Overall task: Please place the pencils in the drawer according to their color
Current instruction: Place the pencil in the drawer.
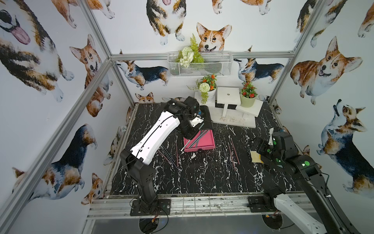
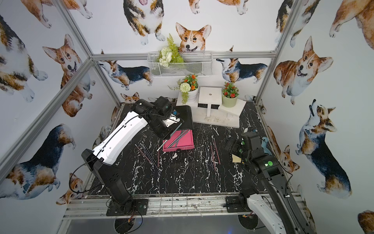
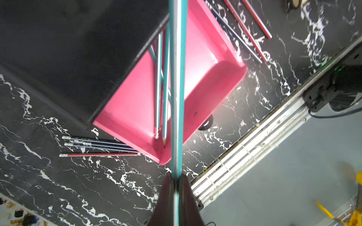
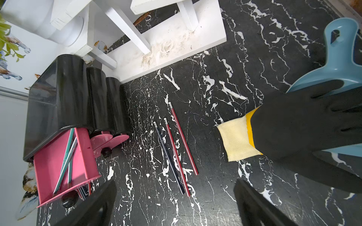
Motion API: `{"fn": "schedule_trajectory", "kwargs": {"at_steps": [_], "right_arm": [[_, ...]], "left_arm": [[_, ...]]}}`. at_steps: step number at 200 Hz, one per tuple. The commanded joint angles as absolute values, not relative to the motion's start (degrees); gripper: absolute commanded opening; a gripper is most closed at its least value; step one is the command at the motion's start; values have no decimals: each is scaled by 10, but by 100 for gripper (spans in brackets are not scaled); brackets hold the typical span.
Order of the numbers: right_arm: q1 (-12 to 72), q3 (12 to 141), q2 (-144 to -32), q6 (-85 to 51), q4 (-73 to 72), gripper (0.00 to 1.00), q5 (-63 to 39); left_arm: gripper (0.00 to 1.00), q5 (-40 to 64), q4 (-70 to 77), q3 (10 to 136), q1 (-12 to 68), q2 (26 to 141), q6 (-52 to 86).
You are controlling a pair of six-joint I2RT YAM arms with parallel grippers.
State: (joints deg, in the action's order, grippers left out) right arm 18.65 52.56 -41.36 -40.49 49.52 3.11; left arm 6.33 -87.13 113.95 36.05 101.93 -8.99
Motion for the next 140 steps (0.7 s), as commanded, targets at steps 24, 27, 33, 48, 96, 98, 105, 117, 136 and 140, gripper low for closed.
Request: {"fn": "schedule_trajectory", "kwargs": {"at_steps": [24,27,33,48,96,98,105,117,136,140], "right_arm": [[186,525,-410,-408,484,100,39],[186,525,-410,-408,484,100,40],[187,524,-410,-409,484,100,40],[186,522,-407,-410,483,100,38],[187,519,-400,-413,484,100,38],[187,519,-400,-412,484,100,39],[187,520,-399,-412,485,100,39],[186,520,-397,-412,486,100,40],[186,521,-396,-412,487,100,40],[186,521,-396,-412,487,100,40]], "left_arm": [[0,59,-933,1154,386,1046,-121],[0,60,-935,1154,388,1047,-122],[0,63,-938,1154,390,1050,-124],[0,64,-938,1154,394,1059,-127],[0,88,-941,1186,394,1104,-140],[0,88,-941,1187,394,1105,-141],[0,87,-941,1191,394,1112,-141],[0,85,-942,1198,393,1123,-141],[0,85,-942,1206,392,1142,-142],[0,84,-942,1207,391,1145,-141]]}}
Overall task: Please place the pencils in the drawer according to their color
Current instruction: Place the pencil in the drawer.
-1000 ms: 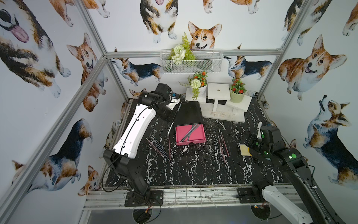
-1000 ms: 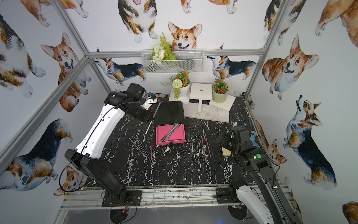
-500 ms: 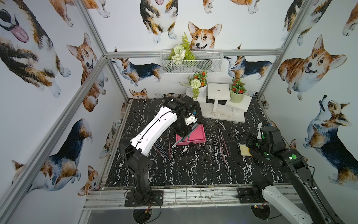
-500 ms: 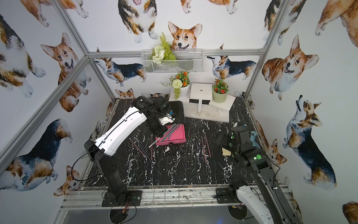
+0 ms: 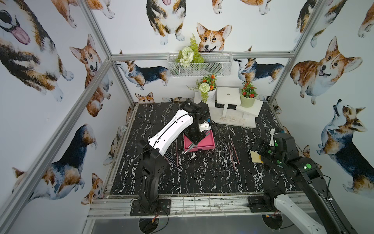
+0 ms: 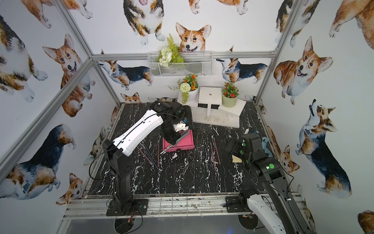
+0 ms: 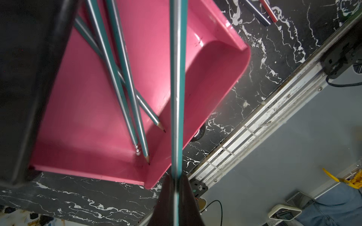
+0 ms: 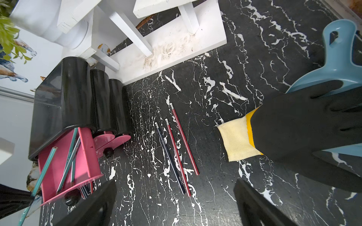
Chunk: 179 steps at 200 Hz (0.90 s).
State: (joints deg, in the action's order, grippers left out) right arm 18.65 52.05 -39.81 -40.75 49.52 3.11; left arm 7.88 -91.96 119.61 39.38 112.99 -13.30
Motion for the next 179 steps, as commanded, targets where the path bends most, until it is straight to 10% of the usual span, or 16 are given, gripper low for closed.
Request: {"fn": "schedule_trajectory", "kwargs": {"at_steps": [1,179], "right_arm": [[186,521,-396,-412,487,100,40],[186,516,-389,-417,490,100,42]], "left_arm": [[0,84,-942,1208,391,1146,-141],[0,46,-928,1293,352,1226,-100]]}}
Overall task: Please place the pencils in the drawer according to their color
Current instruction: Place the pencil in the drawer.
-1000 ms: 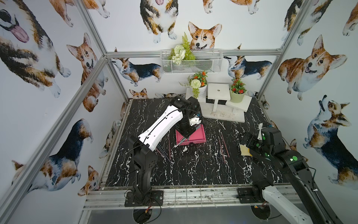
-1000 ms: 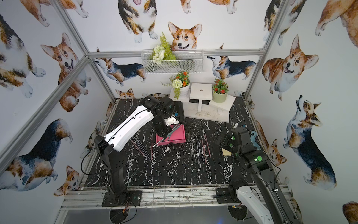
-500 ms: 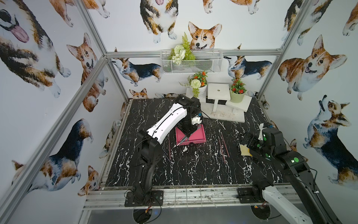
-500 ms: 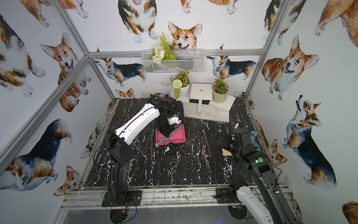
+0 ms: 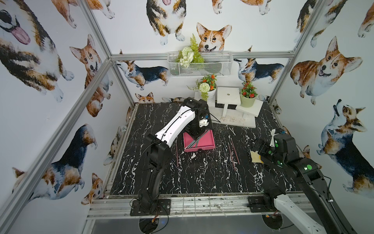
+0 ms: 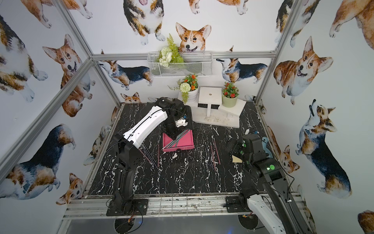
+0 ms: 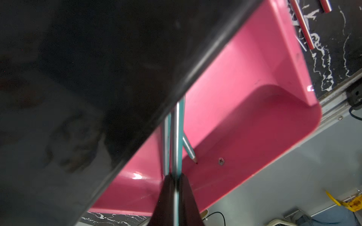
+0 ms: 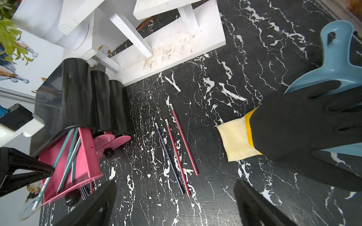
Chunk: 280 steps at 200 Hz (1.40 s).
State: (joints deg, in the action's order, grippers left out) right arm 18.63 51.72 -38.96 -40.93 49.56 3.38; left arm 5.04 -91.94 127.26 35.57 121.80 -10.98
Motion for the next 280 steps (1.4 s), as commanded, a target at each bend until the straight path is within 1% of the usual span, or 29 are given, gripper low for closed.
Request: {"fn": "schedule_trajectory", "kwargs": {"at_steps": [1,47,91,99,114,123,138,174,210,226,238,253,264,272,280], "right_arm": [[186,516,-389,-416,490,100,42],[186,515,-392,-417,486,100,40],[186,515,-395,-418,485,100,39],[186,515,-395,-418,486,100,39],[187,515,-396,-418,487,100,38],[186,514,-397,-418,488,100,36],[186,514,-398,-417,490,100,34],[186,515,-409,-412,495,100,23],[188,518,-434,-399,496,100,0],[210,518,-447,-389,490,100,-2],[248,520,-458,-384,485,100,15],[307,522,-476,-382,473,94,40],[347,519,-490,-381,456,87,51],[376,515,-502,-381,439,81,54],[403,511,-514,-379,420,76,55]], "left_arm": [[0,46,-928,1295,352,1227,-100],[0,36,-921,1336,350,1251,-90],[0,17,-915,1346,348,1259,-85],[6,18,-915,1346,348,1258,-85],[22,22,-915,1346,348,1253,-84],[28,26,-915,1345,348,1249,-83],[32,34,-913,1345,348,1240,-81],[33,62,-905,1335,348,1198,-73],[33,75,-870,1278,348,1122,-55],[33,61,-841,1234,347,1079,-37],[33,47,-814,1201,340,1046,-15],[33,36,-773,1145,320,1000,25],[34,38,-732,1095,294,960,54],[38,39,-699,1054,269,927,80],[40,48,-665,1010,243,898,105]]}}
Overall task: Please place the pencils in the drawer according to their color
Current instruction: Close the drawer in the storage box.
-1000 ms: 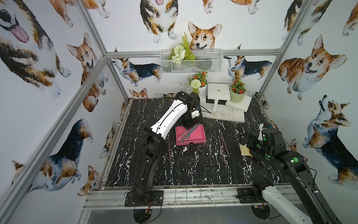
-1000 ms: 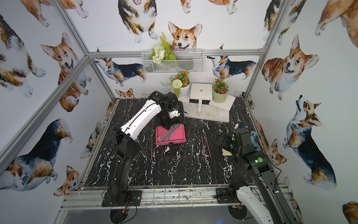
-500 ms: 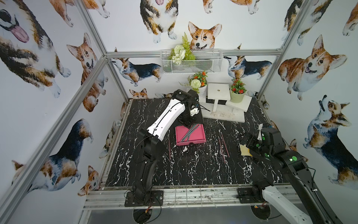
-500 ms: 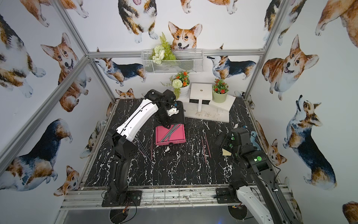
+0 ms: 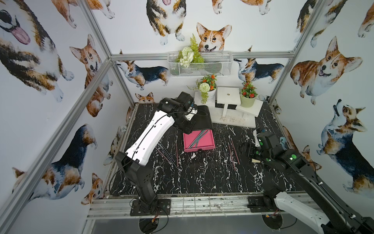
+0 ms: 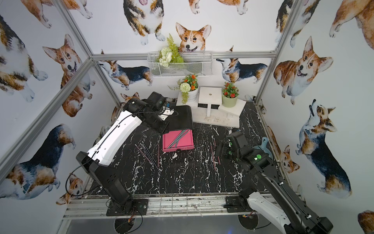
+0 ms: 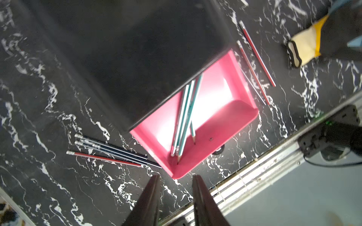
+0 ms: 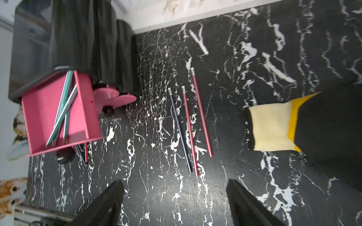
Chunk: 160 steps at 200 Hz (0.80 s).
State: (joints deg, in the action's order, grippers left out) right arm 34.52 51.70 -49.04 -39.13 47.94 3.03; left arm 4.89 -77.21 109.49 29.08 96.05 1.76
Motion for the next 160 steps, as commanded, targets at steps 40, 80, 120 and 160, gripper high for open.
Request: {"fn": "schedule_trajectory", "kwargs": {"at_steps": [40,80,120,160], "right_arm": [[514,508,-593,-367,341,57,67],[559,512,-684,-351,273,48,66],[562,520,-746,-339,217,43,82],[561,544,-799,-311,170,44,117]], "left_arm": [[49,70,-518,798,111,752,227],[74,64,-439,661,37,673,300],[100,11,-420,609,12,650,332],[100,-7,-397,578,4,629,354]]}}
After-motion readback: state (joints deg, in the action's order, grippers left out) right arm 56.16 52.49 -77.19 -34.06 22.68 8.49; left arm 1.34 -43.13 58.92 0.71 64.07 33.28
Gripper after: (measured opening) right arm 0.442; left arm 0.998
